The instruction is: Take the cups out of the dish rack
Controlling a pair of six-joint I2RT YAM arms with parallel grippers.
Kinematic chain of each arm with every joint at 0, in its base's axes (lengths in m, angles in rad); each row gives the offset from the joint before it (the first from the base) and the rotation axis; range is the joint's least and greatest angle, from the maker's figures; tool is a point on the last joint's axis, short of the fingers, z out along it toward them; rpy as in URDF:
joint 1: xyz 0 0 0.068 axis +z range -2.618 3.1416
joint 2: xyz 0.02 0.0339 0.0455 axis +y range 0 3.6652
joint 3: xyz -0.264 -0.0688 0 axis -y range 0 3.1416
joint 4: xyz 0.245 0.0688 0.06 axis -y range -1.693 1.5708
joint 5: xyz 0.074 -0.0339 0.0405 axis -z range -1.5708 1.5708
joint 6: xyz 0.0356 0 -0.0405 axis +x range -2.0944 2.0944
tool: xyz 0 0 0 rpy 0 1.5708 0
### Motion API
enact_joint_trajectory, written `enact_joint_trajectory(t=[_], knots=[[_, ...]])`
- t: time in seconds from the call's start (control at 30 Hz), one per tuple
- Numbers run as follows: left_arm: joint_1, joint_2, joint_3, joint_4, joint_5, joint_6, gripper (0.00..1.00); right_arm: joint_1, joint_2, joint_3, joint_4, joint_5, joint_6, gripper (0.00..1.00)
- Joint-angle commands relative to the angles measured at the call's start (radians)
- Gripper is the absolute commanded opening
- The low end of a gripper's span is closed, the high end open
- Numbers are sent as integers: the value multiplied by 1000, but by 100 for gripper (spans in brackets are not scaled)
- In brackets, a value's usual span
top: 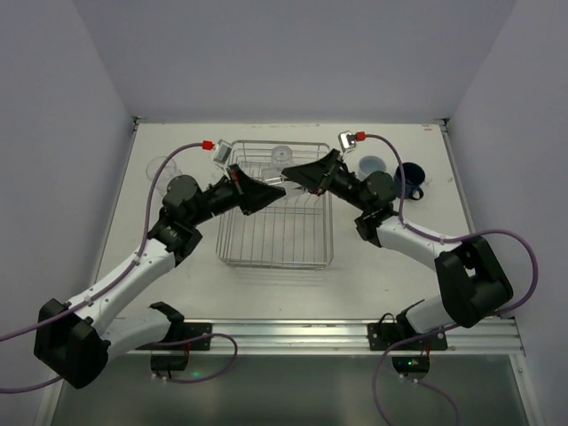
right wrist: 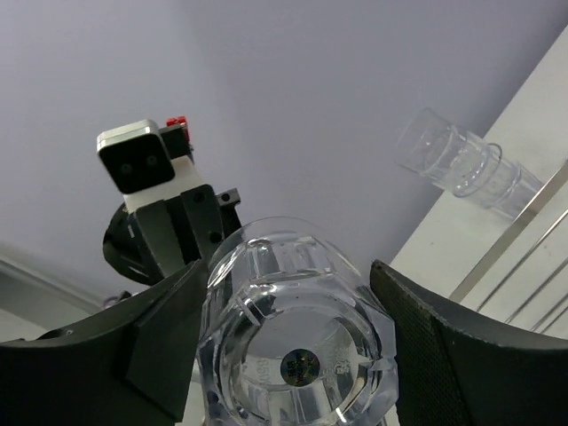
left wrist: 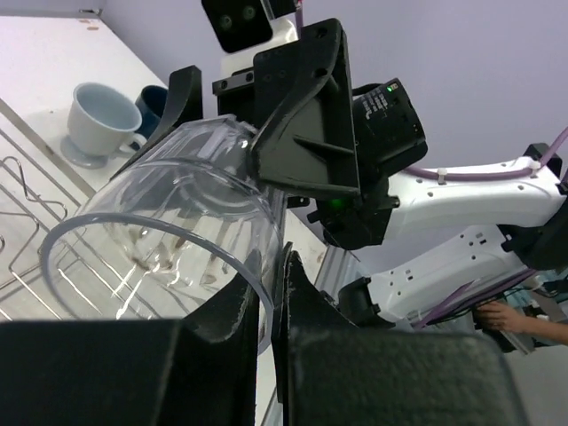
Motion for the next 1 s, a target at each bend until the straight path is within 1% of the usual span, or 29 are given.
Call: enact_joint_trajectory(t=[0.0,0.03,0.07,0.1,0.13,0.17,0.2,0.27,0.3,0.37,0.4,0.47,0.5,0.6,0.63,0.7,0.73,0.8,0.97], knots=[[-7,-45,83,-115,-181,179,0,37,5,-32,97,-71,29,76],[-7,-55,114,-219,-214,207,0,37,-12,-46,92,-65,25,91],[-7,-73,132,-276,-248,233,0,37,-25,-54,66,-59,8,99],[-5,-79,173,-399,-321,294,0,37,-38,-58,39,-56,-8,99],[-5,-85,195,-489,-361,322,0,37,-69,-63,4,-47,-24,99],[-5,-98,218,-553,-401,348,0,39,-87,-66,-77,-39,-72,99],[-5,-101,255,-674,-479,394,0,37,-106,-71,-119,-30,-98,99],[-5,-116,281,-774,-548,439,0,39,-158,-89,-219,11,-162,99],[-5,-119,298,-858,-623,448,0,37,-173,-97,-245,20,-178,99],[-4,-108,322,-948,-697,461,0,37,-215,-112,-315,39,-219,99],[-2,-99,347,-1033,-757,465,0,37,-230,-115,-346,47,-235,99],[2,-58,370,-1113,-792,474,0,39,-262,-123,-432,70,-293,99],[5,-43,390,-1188,-834,474,0,37,-297,-123,-467,82,-314,99],[30,-32,378,-1229,-918,481,0,37,-363,-114,-589,120,-400,99],[82,-32,375,-1232,-917,484,0,37,-379,-109,-613,132,-417,99],[157,-30,363,-1237,-842,511,0,37,-411,-103,-671,146,-465,99],[224,-27,353,-1238,-817,522,0,39,-416,-92,-693,148,-491,99],[280,-10,320,-1253,-793,551,0,39,-431,-91,-731,146,-508,99],[309,82,270,-1255,-704,553,0,39,-456,-101,-751,148,-534,99]])
